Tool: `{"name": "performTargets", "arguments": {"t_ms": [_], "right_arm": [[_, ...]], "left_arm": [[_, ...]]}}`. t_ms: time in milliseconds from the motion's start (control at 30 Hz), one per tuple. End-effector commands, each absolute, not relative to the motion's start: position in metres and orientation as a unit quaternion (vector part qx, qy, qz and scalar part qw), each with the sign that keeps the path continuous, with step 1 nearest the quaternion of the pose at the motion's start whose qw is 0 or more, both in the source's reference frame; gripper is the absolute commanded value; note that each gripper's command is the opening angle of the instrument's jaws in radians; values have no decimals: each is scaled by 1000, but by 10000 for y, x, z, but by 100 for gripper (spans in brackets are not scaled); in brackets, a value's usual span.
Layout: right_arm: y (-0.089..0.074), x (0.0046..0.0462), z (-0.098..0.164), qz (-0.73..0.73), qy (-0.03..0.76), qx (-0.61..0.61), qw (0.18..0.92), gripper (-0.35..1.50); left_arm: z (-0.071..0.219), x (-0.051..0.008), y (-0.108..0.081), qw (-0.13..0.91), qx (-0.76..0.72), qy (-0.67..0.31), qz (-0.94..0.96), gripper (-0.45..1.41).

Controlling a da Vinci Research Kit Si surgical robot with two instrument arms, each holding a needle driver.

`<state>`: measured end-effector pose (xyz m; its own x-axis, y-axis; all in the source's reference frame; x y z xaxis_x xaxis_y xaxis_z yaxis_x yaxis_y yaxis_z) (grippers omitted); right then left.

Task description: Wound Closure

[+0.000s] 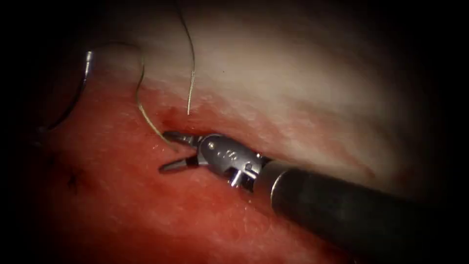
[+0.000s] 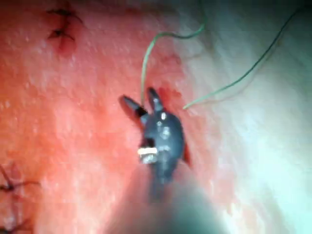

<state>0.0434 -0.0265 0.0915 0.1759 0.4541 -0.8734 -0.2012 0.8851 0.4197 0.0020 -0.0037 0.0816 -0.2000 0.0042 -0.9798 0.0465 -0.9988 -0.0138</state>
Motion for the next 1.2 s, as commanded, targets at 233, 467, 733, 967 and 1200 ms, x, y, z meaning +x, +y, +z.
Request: {"name": "performTargets", "arguments": {"t_ms": [233,467,733,967,1200], "right_arm": [[-279,413,898,207,592,93,773,-35],[-329,414,841,183,597,127,771,-35],[-372,437,777,158,601,148,769,-35],[-365,447,760,168,619,141,754,32],[-330,437,792,189,623,127,749,120]], "left_arm": [[838,22,-28,1,627,20,-779,-45],[846,42,-31,-23,610,27,-792,-45],[846,45,-31,-31,606,29,-795,-45],[846,45,-31,-34,605,30,-795,-45],[846,46,-31,-36,604,32,-796,-45]]}}
